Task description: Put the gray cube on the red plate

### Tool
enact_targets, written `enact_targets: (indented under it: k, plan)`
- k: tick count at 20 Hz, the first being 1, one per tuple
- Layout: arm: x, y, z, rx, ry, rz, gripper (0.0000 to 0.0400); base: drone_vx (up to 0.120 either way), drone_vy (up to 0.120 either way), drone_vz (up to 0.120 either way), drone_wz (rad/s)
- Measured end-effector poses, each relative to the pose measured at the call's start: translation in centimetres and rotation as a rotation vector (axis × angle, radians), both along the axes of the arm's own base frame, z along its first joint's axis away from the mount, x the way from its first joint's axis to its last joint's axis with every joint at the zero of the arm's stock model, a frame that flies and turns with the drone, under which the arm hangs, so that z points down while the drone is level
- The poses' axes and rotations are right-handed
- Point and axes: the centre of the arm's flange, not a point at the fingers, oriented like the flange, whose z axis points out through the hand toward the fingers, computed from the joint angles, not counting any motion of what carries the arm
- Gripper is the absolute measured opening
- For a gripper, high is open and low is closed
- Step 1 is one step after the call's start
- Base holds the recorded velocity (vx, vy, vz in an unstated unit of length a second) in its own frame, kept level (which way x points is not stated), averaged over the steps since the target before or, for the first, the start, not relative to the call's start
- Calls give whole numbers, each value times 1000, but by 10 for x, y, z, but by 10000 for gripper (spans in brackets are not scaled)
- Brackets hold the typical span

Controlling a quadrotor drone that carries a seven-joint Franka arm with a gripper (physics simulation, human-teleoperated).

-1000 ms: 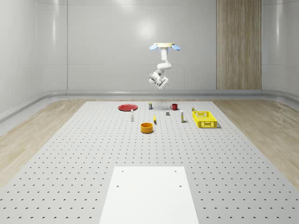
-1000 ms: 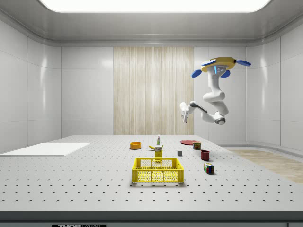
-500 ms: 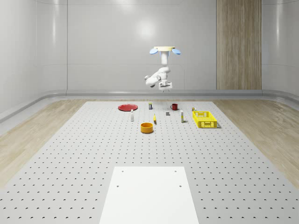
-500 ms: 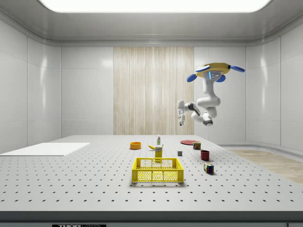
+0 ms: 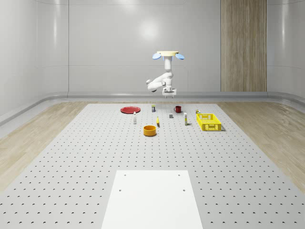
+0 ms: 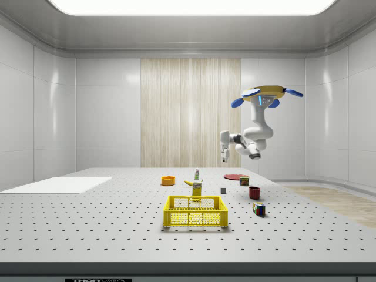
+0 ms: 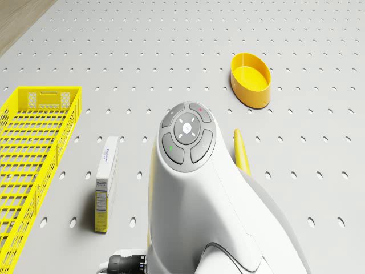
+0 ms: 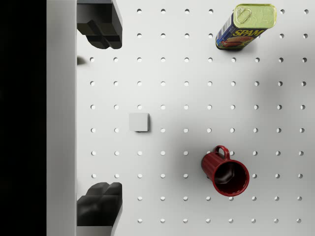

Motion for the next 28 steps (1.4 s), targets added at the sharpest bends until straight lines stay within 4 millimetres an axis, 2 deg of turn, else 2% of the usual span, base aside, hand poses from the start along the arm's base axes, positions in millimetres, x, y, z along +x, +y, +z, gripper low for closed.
enact_targets:
  k: [6, 12, 15, 28]
  plan:
    - [0, -1, 0, -12, 1, 0, 400, 0, 80, -120, 0]
    - [0, -2, 0, -16, 1, 0, 400, 7, 0, -120, 0]
    - [0, -2, 0, -17, 1, 0, 400, 107, 0, -120, 0]
    - [0, -2, 0, -18, 1, 0, 400, 0, -9, -120, 0]
